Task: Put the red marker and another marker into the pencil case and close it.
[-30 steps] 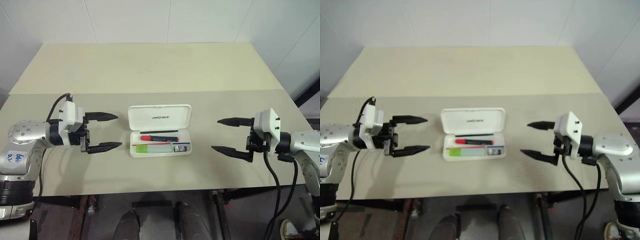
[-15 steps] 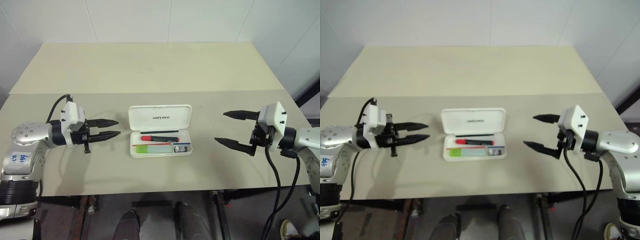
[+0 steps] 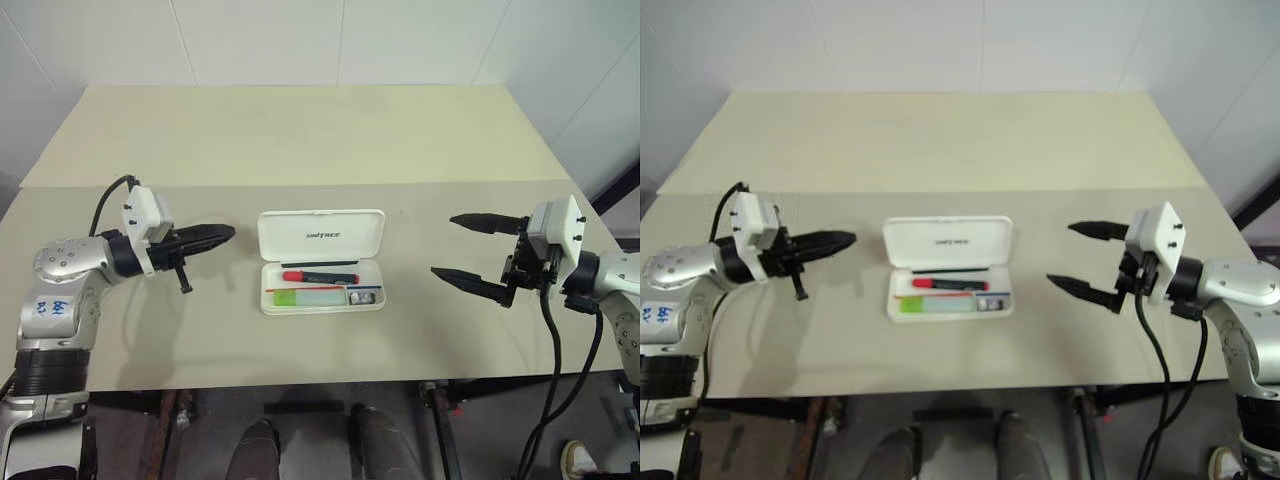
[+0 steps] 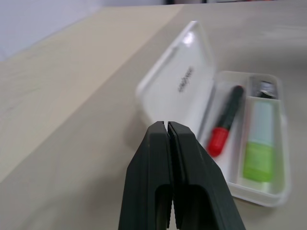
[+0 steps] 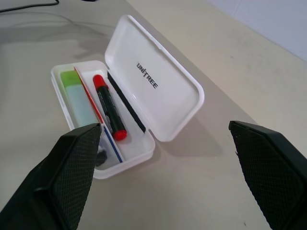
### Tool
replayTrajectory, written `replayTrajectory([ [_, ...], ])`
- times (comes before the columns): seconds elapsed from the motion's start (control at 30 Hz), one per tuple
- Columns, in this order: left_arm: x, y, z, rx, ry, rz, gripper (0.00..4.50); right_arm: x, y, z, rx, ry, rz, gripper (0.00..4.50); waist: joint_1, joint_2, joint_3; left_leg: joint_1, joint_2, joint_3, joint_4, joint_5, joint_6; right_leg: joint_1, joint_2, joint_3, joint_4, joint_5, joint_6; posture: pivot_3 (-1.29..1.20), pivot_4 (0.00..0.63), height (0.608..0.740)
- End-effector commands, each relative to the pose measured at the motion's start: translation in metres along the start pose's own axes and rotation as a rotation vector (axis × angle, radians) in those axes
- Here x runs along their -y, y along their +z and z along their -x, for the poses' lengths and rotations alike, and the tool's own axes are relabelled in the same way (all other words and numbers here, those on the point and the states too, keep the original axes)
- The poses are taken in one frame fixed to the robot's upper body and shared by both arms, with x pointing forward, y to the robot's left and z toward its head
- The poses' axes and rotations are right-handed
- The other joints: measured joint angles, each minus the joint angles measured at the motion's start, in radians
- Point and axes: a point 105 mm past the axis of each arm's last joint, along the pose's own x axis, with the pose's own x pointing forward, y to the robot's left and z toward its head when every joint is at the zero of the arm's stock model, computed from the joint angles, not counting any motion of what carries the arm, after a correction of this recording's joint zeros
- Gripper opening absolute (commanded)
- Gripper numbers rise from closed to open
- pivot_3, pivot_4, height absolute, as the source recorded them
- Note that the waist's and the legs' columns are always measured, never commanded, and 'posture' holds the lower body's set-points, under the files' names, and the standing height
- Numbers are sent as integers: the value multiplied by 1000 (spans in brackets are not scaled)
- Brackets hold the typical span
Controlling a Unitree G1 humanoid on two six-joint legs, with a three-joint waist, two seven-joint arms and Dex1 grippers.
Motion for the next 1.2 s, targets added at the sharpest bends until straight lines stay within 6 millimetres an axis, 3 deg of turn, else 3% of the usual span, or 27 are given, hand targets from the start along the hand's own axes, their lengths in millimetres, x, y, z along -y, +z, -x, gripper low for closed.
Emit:
replayTrajectory([
  [0.03, -19, 0, -5, -14, 86, -15, 22, -10, 23, -9, 83, 54, 51, 4500, -1, 0, 0, 0, 0, 0, 0, 0, 0, 0, 0, 0, 0, 0, 0, 0, 150, 740],
  [0.2, -26, -11, -15, -60, 110, 14, 22, -17, 33, -20, 127, 86, 50, 4500, -1, 0, 0, 0, 0, 0, 1, 0, 0, 0, 0, 0, 0, 1, 2, 0, 150, 740],
  [0.4, -20, -21, -37, -75, 65, 53, 22, -16, 33, -24, 121, 87, 62, 4500, 3, 0, 0, 0, 0, 0, 0, 0, 0, 0, 0, 0, 1, 2, 4, 0, 150, 740],
  [0.9, -5, -19, -66, -30, -2, 66, 22, -15, 30, -25, 119, 52, 64, 4500, 13, 0, 0, 0, 0, 0, 0, 0, 0, 0, 0, 0, 1, 6, 10, 0, 150, 740],
  [1.2, 0, -11, -73, 12, -48, 43, 22, -14, 30, -25, 120, 41, 67, 4500, 22, 0, 0, 0, 0, 0, 0, 0, 0, 0, 0, 0, 1, 6, 10, 0, 150, 740],
])
